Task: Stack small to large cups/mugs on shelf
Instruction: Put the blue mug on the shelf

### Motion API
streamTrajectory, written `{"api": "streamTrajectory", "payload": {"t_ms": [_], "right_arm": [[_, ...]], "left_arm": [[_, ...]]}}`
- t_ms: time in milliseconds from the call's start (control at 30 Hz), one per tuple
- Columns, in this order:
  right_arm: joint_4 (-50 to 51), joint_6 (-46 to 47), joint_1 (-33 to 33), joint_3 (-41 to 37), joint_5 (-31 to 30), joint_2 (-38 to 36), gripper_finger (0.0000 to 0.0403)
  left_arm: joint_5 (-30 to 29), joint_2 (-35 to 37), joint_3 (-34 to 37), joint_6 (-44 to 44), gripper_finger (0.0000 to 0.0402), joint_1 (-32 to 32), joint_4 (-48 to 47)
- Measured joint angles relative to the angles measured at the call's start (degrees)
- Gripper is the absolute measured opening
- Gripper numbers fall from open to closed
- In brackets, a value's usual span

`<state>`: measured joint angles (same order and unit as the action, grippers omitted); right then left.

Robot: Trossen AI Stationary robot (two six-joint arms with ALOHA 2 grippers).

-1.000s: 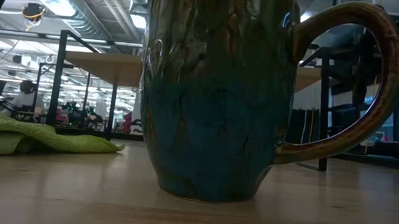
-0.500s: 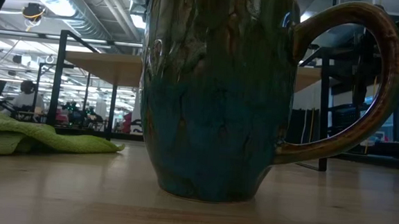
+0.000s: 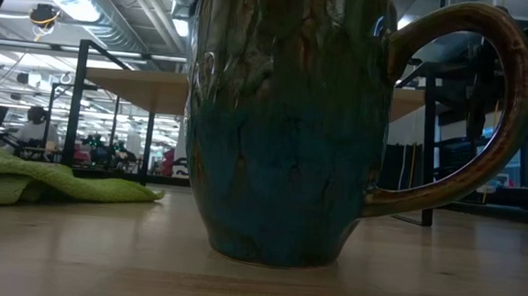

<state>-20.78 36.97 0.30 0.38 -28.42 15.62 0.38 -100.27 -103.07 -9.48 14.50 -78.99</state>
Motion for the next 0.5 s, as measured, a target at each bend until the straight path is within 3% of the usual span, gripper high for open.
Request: {"api": "streamTrajectory", "payload": {"t_ms": [500], "right_arm": [[0.0,0.0,0.0,0.0,0.0,0.0,0.0138]], "left_arm": [[-2.7,3.3,-2.3,-0.5,0.009,0.6,-3.0]]}}
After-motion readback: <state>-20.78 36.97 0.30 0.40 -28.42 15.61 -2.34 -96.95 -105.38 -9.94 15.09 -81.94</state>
